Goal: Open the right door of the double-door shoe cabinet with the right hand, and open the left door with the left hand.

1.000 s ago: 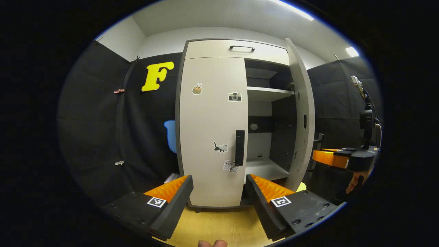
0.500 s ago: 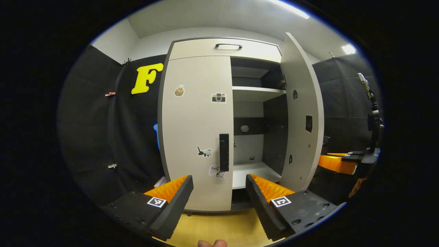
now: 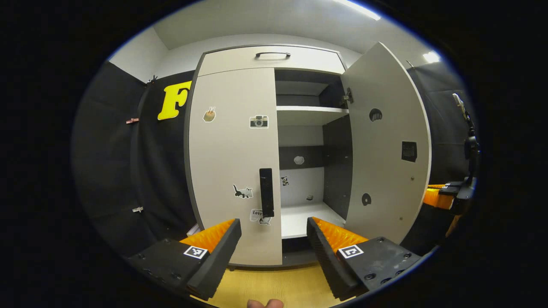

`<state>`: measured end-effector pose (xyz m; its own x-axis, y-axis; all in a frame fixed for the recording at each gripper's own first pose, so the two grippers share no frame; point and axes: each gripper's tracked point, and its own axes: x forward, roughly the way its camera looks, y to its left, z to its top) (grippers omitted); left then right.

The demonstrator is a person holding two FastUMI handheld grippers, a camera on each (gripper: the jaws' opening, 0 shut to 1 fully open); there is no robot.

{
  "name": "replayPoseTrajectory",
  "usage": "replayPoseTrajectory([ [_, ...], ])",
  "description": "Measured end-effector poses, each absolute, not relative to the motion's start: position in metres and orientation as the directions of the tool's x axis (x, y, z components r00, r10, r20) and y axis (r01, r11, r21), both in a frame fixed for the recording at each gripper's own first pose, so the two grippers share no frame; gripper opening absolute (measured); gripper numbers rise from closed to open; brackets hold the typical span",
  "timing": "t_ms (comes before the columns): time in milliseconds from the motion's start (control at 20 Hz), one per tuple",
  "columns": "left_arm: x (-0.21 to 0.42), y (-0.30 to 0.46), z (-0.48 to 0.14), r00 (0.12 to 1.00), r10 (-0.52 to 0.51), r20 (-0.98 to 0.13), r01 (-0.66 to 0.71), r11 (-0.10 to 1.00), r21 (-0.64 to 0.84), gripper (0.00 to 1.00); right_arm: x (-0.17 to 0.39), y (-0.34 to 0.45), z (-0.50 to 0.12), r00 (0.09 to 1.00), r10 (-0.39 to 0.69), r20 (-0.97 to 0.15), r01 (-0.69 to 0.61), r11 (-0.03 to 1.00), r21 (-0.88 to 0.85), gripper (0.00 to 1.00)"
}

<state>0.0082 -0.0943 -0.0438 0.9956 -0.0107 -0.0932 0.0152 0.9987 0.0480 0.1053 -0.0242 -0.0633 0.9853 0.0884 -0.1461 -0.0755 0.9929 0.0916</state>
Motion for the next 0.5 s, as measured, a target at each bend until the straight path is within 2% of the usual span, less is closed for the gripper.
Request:
replayPoseTrajectory([
  [100,0.012,-0.096,-0.043,0.996,-0.005,-0.092,0.010,0.999,0.050,0.95,0.102,-0.013,-0.070,0.973,0.145,-0.180,-0.119,0.982,0.149,0.06],
  [400,0.029,-0.087,-0.040,0.996,0.030,-0.078,-0.025,0.998,0.066,0.95,0.105,-0.023,-0.064,0.984,0.096,-0.150,-0.082,0.992,0.095,0.07],
  [450,0.035,-0.083,-0.039,0.996,0.042,-0.074,-0.036,0.997,0.073,0.95,0.101,-0.026,-0.062,0.985,0.090,-0.145,-0.077,0.993,0.092,0.10],
  [500,0.041,-0.079,-0.039,0.996,0.053,-0.069,-0.048,0.995,0.083,0.95,0.098,-0.027,-0.059,0.986,0.095,-0.138,-0.082,0.992,0.098,0.17],
])
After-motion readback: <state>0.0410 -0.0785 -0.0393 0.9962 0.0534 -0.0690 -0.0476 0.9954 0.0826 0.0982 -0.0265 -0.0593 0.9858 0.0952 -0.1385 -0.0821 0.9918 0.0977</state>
